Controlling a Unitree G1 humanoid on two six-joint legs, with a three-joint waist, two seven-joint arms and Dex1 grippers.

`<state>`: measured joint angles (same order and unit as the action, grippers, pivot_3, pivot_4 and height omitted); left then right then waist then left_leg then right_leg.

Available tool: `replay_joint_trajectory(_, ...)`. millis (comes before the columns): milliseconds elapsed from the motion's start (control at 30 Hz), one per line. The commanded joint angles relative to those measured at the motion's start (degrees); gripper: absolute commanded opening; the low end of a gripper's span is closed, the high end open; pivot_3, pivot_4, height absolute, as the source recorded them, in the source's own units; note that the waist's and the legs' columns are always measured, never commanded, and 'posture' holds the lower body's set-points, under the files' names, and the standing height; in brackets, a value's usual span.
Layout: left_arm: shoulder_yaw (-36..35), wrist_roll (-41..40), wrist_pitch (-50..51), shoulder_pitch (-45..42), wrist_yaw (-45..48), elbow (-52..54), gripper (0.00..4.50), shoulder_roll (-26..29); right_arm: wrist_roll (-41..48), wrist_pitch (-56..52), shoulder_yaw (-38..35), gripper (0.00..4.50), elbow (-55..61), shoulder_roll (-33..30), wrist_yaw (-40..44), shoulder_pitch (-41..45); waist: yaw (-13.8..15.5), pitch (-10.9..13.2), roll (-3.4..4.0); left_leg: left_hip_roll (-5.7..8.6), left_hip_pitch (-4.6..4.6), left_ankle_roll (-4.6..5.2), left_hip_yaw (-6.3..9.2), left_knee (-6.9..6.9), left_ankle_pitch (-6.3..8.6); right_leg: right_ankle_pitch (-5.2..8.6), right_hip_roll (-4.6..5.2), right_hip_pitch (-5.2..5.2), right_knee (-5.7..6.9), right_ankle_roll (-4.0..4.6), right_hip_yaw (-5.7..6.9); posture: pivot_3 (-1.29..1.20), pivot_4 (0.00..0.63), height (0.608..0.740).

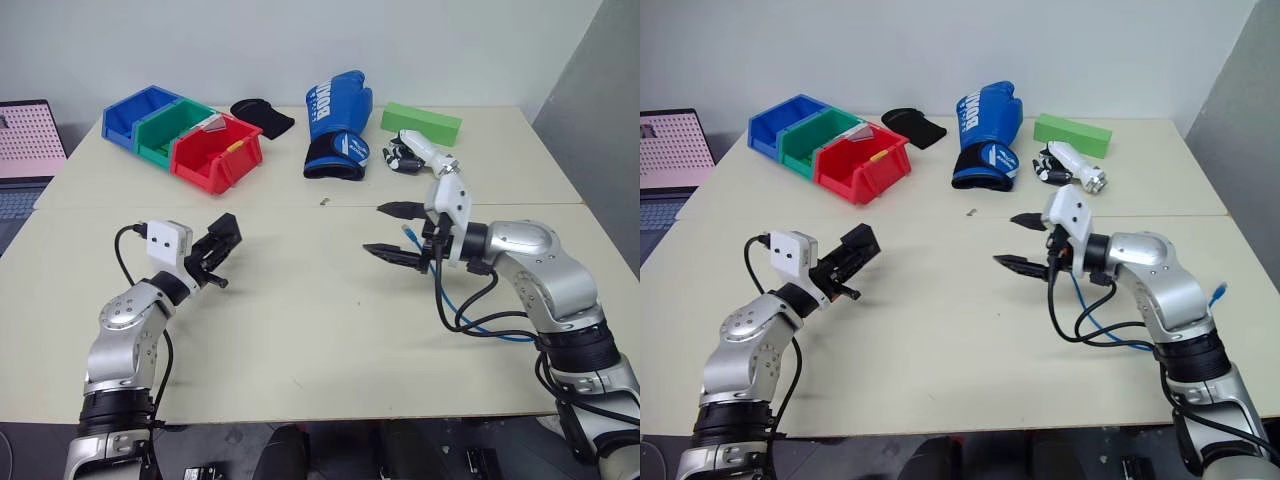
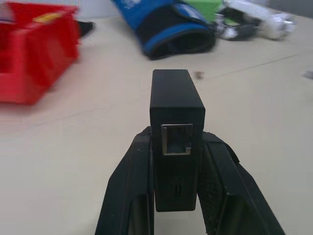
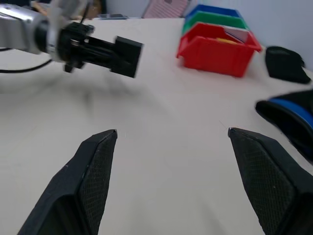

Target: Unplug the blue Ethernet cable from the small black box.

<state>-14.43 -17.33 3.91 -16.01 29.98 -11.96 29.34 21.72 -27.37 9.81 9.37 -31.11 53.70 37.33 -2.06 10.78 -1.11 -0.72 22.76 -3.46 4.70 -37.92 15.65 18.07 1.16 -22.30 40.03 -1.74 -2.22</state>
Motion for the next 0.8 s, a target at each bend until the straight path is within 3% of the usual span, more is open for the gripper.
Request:
replay_joint_trajectory(33, -4.15, 4.85, -12.69, -1.94, -9.23, -8.45, 0.79, -2.10, 0.34, -2.81, 3.79, 3.87, 4.37, 1.44, 1.64, 3.60, 0.15, -0.01, -0.01, 0.00, 0.01, 0.00, 0.00, -0.01, 0.00, 0.00, 0.02, 0.00, 0.01, 0.00, 0.01, 0.00, 0.150, 0.740)
replay_joint_trajectory(300, -4.33, 4.12, -18.05, -2.80, -9.41, -19.18, 0.79, -5.90, -1.69, -4.01, 6.71, 3.87, 3.33, 1.86, 2.59, 6.19, 0.68, -0.07, -0.12, 0.19, 0.10, 0.00, 0.00, -0.09, 0.00, -0.07, 0.09, 0.01, -0.06, -0.13, 0.06, 0.00, 0.150, 0.740)
replay_joint_trajectory(333, -4.32, 4.20, -18.59, -2.72, -9.27, -19.89, 1.35, -5.88, -1.70, -4.18, 6.63, 3.89, 3.46, 1.81, 2.69, 6.12, 0.66, -0.07, -0.11, 0.17, 0.10, 0.00, 0.01, -0.09, 0.00, -0.07, 0.09, 0.01, -0.05, -0.13, 0.07, 0.00, 0.150, 0.740)
replay_joint_trajectory(567, -4.77, 2.68, -18.13, -0.79, -8.43, -18.29, 2.77, -5.87, -2.14, -4.75, 6.30, 3.89, 4.40, 1.41, 3.27, 5.45, 0.39, -0.07, -0.11, 0.11, 0.05, 0.00, 0.02, -0.07, 0.00, -0.07, 0.09, 0.02, -0.01, -0.13, 0.06, 0.00, 0.150, 0.740)
replay_joint_trajectory(733, -4.47, -0.71, -8.50, 5.21, -7.38, -7.69, 3.86, -5.70, -2.94, -4.17, 5.87, 3.89, 4.58, 1.55, 1.92, 4.31, 0.21, -0.08, -0.10, 0.11, 0.04, 0.00, -0.04, -0.05, 0.00, -0.07, 0.10, 0.01, -0.03, -0.12, -0.02, 0.00, 0.150, 0.740)
replay_joint_trajectory(800, -5.25, -3.45, -0.56, 9.57, -6.78, -0.05, 3.86, -3.81, -3.83, -3.63, 5.43, 3.89, 4.06, 1.41, 0.42, 2.20, 0.07, -0.08, -0.10, 0.06, 0.03, 0.00, -0.05, -0.04, 0.00, -0.07, 0.12, 0.01, -0.04, -0.12, -0.03, 0.00, 0.150, 0.740)
